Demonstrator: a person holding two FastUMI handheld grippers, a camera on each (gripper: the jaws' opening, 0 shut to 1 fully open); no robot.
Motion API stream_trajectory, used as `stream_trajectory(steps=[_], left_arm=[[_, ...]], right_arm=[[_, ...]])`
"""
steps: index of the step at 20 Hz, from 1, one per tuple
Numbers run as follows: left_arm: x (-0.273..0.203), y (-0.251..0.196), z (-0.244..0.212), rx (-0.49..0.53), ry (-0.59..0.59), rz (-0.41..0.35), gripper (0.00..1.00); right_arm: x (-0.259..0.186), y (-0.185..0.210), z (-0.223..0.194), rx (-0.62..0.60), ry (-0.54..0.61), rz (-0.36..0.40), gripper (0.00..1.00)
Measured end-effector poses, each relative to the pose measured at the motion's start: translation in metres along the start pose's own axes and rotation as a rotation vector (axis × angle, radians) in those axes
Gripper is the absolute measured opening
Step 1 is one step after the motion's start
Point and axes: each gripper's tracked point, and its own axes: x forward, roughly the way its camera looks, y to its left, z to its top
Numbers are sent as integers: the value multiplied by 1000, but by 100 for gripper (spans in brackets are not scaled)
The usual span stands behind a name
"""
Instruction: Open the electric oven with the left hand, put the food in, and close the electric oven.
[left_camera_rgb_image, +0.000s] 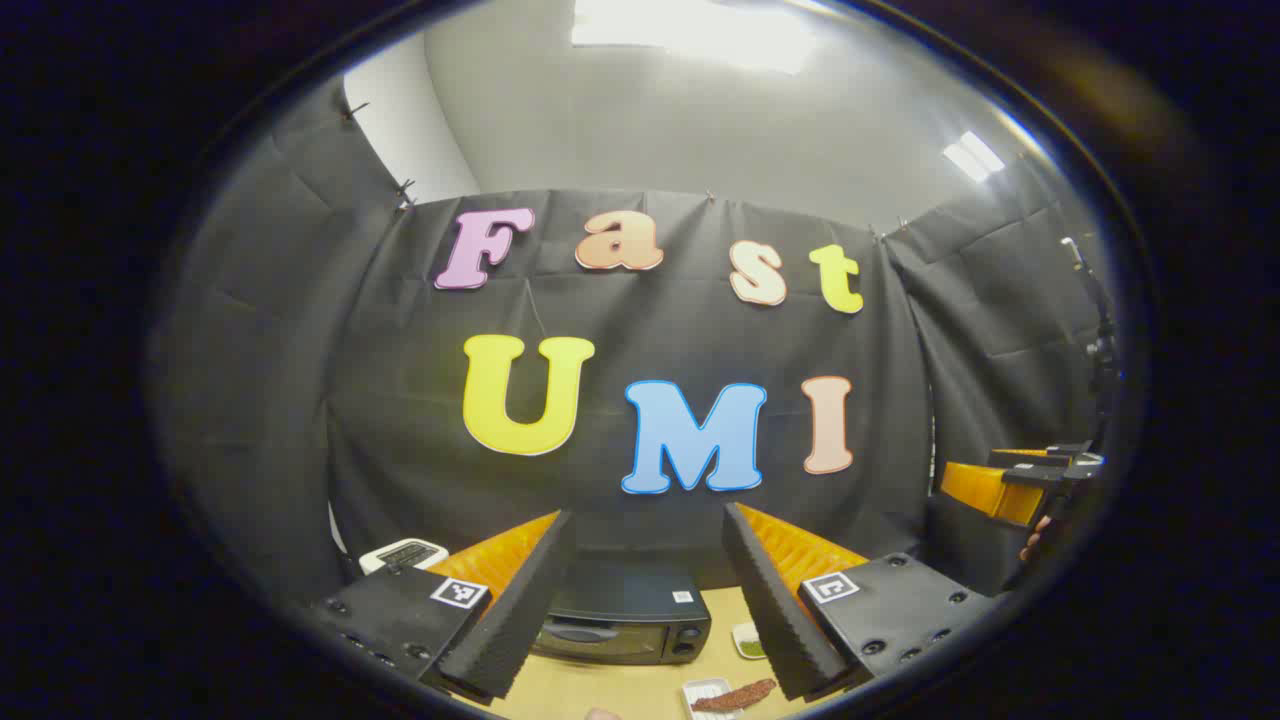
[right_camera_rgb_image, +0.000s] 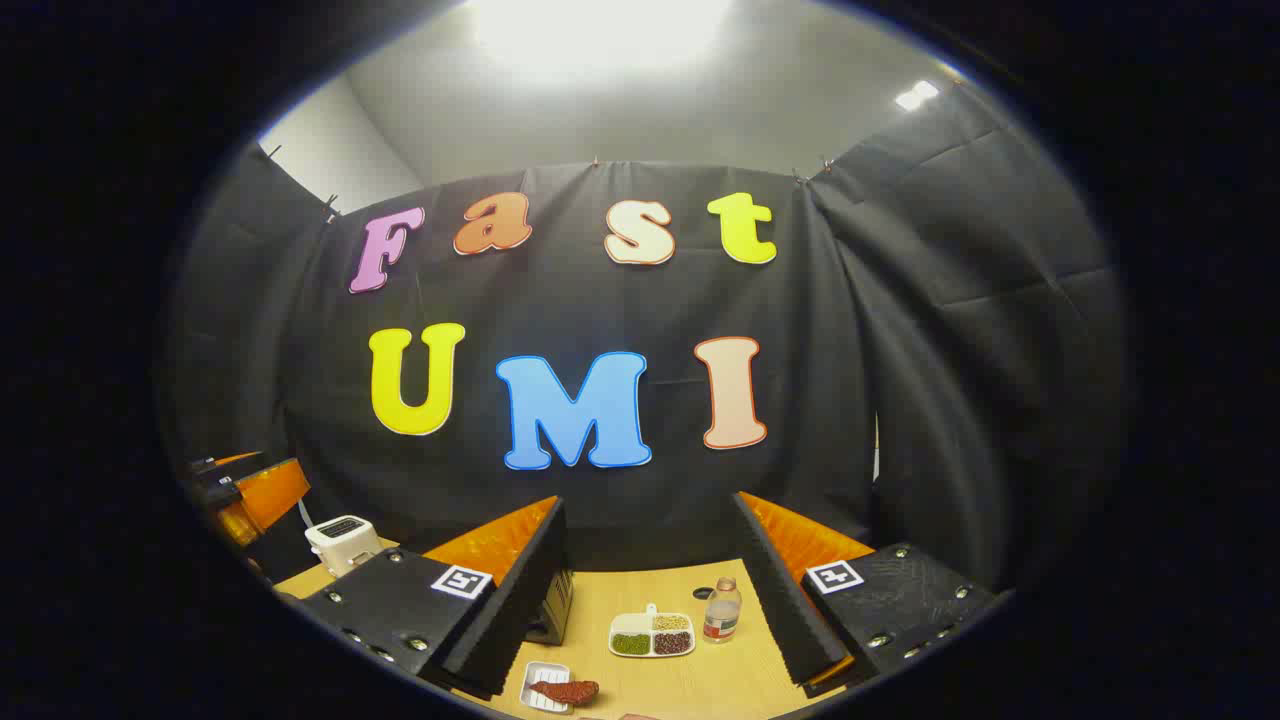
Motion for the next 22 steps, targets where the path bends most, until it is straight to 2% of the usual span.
stream_trajectory(steps=[3, 8, 9, 13, 16, 18, 22], left_arm=[[-2, -6, 3, -6, -4, 22, 100], [-9, -10, 4, 49, -7, 36, 100], [-8, -9, 1, 44, -10, 38, 94], [-9, 2, -18, 15, 22, 57, 100], [-2, 14, -18, 3, 24, 86, 100], [6, 23, -22, 6, 28, 97, 100], [33, 34, -55, 25, 72, 47, 98]], right_arm=[[3, 0, 5, -5, -10, 32, 99], [12, 2, -4, -4, 3, 75, 99], [13, 3, -8, -7, 8, 85, 99], [18, 6, -19, 18, 37, 113, 99], [22, 5, -16, 23, 36, 121, 99], [25, 3, -12, 32, 27, 111, 99], [31, 1, -11, 43, 29, 37, 98]])
